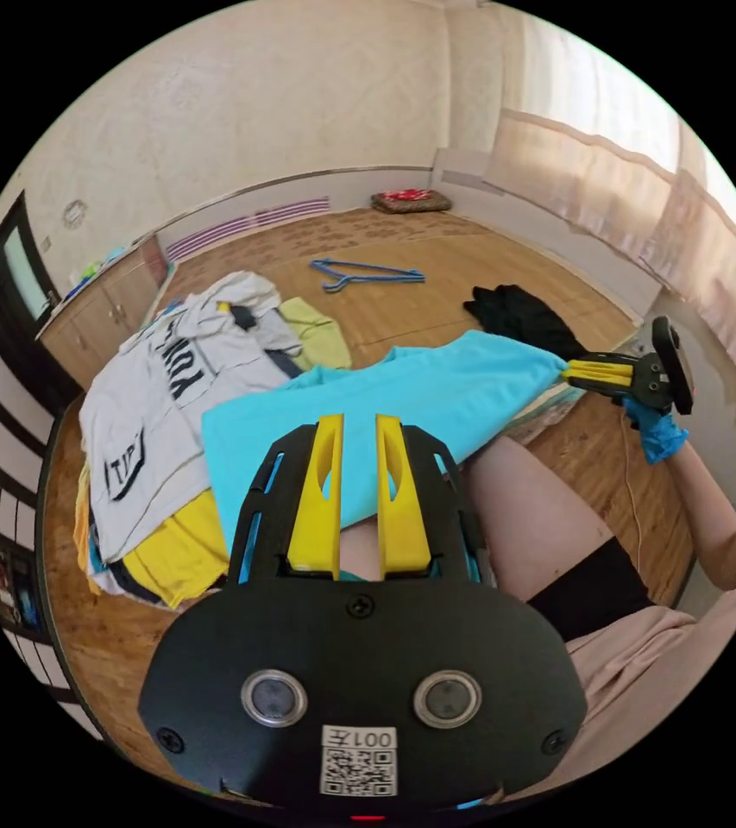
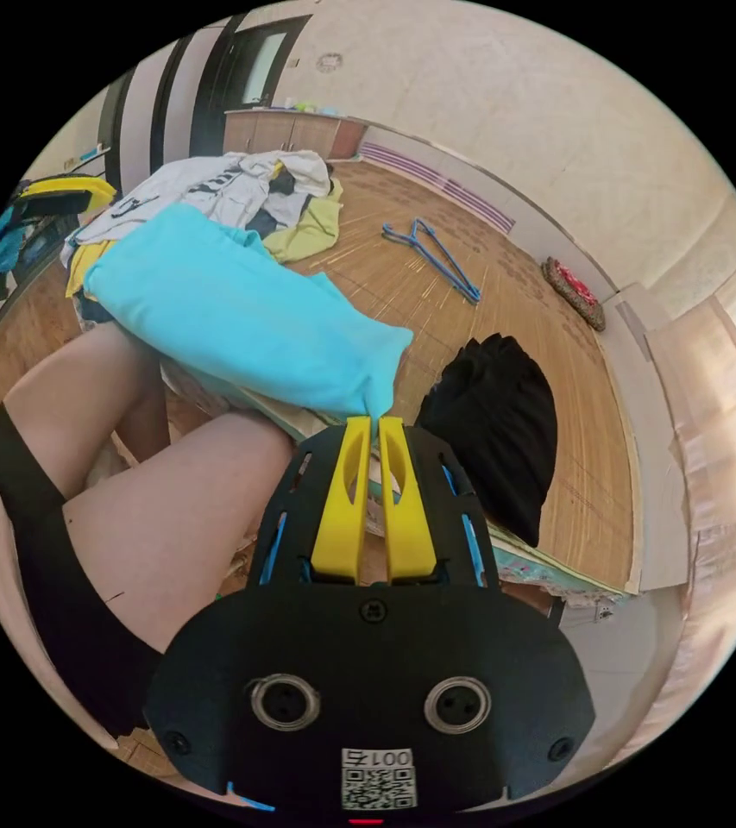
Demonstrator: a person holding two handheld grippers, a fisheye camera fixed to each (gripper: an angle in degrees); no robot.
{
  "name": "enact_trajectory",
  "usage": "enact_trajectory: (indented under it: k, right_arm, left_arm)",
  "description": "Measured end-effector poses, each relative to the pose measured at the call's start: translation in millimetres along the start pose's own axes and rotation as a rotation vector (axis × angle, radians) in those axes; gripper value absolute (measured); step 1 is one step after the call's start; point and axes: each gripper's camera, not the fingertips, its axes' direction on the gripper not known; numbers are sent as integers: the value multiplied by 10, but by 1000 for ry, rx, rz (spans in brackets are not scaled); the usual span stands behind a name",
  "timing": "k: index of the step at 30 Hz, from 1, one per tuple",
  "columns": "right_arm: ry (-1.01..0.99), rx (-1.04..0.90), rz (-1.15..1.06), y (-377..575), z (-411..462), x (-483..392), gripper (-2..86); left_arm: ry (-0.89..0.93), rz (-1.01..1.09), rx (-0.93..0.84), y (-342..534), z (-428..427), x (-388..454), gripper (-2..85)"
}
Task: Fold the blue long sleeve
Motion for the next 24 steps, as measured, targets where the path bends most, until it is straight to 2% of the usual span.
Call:
enact_trajectory:
  k: [7, 13, 19, 24]
  right_arm:
    - [18, 93, -9, 90, -466, -8, 5]
    - [-29, 129, -9, 167, -486, 68, 3]
    - [-103, 240, 21, 188, -687, 243, 3]
    - [-149, 302, -18, 133, -848, 332, 4]
  left_arm:
    - [132, 198, 20, -308, 50, 733, 44]
    - [225, 314, -18, -542, 342, 1222, 83]
    - [189, 408, -62, -714, 767, 1660, 135]
    - [100, 404, -93, -876, 1036, 1890, 128]
